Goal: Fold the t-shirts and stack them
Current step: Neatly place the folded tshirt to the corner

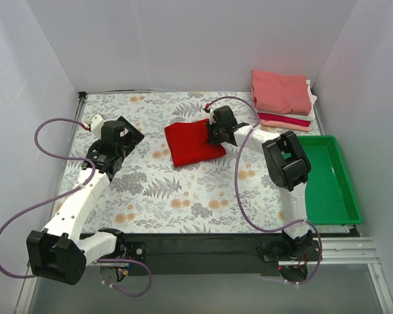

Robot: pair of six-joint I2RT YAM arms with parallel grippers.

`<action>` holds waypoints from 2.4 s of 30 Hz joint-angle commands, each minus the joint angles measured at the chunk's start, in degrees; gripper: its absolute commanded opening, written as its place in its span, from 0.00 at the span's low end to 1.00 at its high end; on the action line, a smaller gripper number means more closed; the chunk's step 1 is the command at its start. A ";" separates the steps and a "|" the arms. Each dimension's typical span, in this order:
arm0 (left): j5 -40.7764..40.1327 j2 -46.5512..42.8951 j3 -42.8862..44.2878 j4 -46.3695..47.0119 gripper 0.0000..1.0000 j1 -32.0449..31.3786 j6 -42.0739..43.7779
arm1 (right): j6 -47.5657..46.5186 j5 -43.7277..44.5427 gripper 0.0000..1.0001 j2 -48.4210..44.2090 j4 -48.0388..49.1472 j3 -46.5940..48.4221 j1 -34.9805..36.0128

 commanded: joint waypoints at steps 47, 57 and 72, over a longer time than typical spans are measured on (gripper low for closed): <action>-7.70 -2.00 -1.44 -0.92 0.95 0.05 -1.06 | -50.61 50.52 0.01 4.48 9.80 35.56 -5.80; -7.79 -2.53 -1.70 -0.75 0.95 0.05 -1.24 | -46.74 48.06 0.01 0.26 9.71 35.65 -6.42; -7.61 -2.70 -1.79 -0.40 0.95 0.05 -1.24 | -46.91 46.39 0.01 -2.81 9.71 37.94 -8.35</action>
